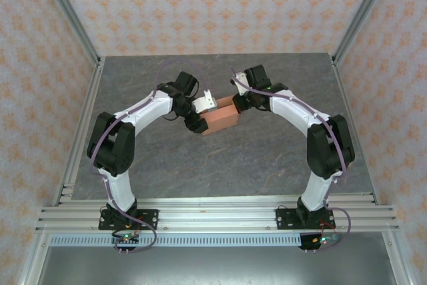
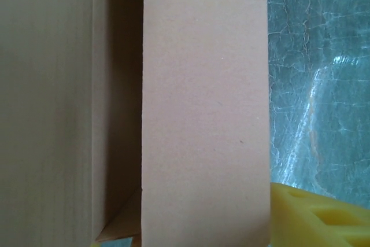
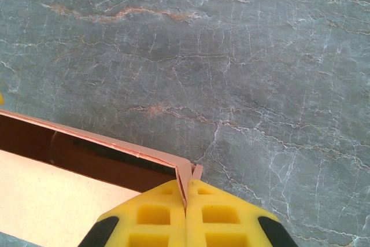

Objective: Fold the paper box

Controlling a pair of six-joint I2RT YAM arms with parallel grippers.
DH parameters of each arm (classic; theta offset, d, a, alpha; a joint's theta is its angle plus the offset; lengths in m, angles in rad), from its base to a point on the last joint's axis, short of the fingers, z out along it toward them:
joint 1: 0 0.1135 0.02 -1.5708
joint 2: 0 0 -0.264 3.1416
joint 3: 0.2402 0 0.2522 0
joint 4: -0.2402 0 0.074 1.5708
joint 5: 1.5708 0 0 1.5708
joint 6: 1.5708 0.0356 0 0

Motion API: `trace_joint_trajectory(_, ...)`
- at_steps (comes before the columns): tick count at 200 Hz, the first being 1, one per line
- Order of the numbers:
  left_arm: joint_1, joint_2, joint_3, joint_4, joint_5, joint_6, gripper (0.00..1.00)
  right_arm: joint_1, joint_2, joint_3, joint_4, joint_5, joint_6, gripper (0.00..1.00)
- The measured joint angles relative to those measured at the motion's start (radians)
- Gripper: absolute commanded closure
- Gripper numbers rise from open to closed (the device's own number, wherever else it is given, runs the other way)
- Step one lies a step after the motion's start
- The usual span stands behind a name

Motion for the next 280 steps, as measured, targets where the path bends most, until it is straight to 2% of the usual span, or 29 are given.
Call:
trace_joint_trajectory(44, -0.007, 0.011, 0.017, 0.003, -0.026, -0.011, 0.56, 0.003, -0.002, 0.000, -0.001, 0.003, 0.013, 1.00)
trace_joint_trajectory(74, -0.008, 0.017, 0.025, 0.003, -0.029, -0.015, 0.63, 0.004, -0.008, 0.000, -0.015, 0.009, 0.066, 1.00)
trace_joint_trajectory(179, -0.024, 0.018, 0.025, 0.008, -0.037, -0.015, 0.69, 0.011, -0.011, 0.047, -0.118, 0.053, 0.367, 1.00)
trace_joint_trajectory(231, -0.026, 0.018, 0.025, 0.008, -0.042, -0.011, 0.71, 0.013, -0.011, 0.047, -0.132, 0.064, 0.430, 1.00)
trace_joint_trajectory(280, -0.026, 0.021, 0.032, 0.006, -0.047, 0.006, 0.73, 0.015, -0.039, -0.013, -0.068, 0.079, 0.449, 1.00)
